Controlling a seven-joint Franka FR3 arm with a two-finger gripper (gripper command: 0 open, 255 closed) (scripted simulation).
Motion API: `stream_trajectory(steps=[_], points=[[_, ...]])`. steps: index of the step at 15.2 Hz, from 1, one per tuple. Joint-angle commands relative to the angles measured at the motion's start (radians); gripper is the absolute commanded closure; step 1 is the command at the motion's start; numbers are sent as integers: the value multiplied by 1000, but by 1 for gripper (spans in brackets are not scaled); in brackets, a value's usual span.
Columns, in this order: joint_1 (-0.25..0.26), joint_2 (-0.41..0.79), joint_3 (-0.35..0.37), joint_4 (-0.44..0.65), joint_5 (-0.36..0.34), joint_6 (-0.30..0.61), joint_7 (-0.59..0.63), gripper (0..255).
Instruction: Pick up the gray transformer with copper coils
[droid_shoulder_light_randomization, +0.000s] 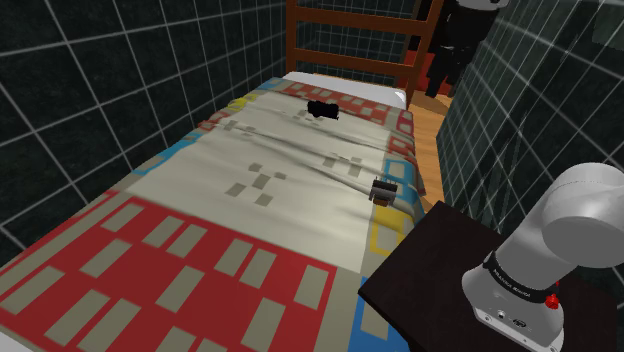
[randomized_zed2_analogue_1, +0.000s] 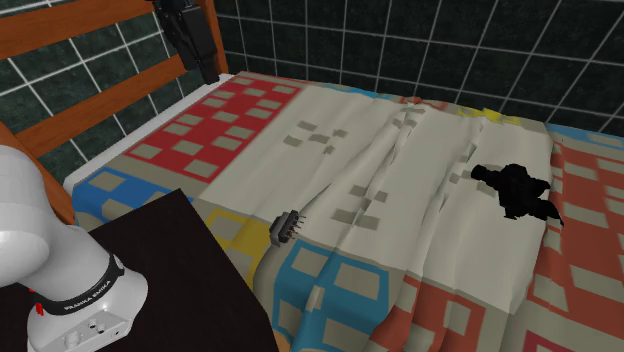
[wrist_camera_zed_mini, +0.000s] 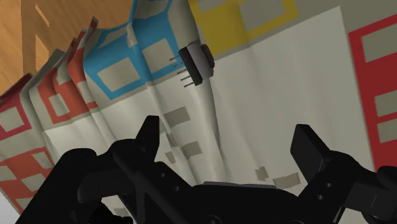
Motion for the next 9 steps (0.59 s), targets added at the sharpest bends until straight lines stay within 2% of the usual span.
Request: stream_trajectory(steps=[1, 9], points=[[0, 0, 0, 0, 0, 0, 0, 0], [-7, 49, -103, -214, -17, 242, -96, 0]])
